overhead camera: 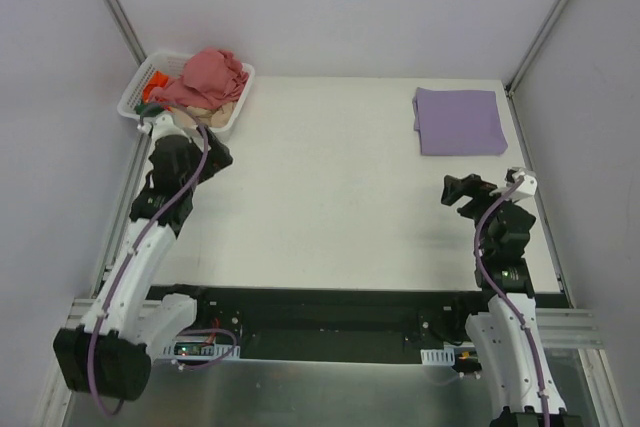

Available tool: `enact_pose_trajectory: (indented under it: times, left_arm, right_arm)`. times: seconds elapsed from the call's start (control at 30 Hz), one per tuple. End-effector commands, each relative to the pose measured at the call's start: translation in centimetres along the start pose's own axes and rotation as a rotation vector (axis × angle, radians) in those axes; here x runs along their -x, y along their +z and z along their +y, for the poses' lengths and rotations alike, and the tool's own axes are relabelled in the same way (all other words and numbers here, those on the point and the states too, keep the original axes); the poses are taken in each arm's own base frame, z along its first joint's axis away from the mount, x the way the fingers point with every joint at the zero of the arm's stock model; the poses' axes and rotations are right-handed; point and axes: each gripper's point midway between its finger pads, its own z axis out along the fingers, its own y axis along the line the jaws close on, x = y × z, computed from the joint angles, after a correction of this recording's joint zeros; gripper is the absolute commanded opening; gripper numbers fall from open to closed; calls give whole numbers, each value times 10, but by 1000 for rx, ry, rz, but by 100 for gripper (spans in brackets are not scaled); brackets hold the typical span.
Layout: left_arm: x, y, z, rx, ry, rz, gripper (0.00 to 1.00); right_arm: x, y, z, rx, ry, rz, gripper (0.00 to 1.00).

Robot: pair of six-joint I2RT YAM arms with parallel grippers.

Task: Fold and stack the t-shirts
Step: Grab crumpled tshirt from bin with the left arm

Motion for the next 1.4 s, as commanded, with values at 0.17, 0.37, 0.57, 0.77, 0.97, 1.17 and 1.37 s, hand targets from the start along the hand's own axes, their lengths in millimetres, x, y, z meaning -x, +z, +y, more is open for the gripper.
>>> enact_pose_trajectory:
  times: [0.17,0.37,0.57,0.77,0.97,1.17,1.37]
  left_arm:
    - [99,118,-26,125,14,-26,99]
    - [120,198,-20,211,87,-13,99]
    - [117,281,-22,172,124,29,98]
    - [135,316,-27,182,175,-3,47]
    - [197,247,-87,-7,172,-88,0]
    - [253,91,-183,-320,243,-251,0]
    - [257,-68,-241,-633,331,-392,0]
  right_arm:
    - [3,4,0,-24,-35,59,96]
    - [8,2,-16,-108,-49,32,96]
    - [10,1,-21,-135,-62,21,96]
    - [10,0,-24,-153,-77,27,96]
    - [14,-2,-21,-137,-79,15,96]
    - [17,-6,-18,-125,-61,-10,96]
    - [16,-8,-18,-124,-39,-21,96]
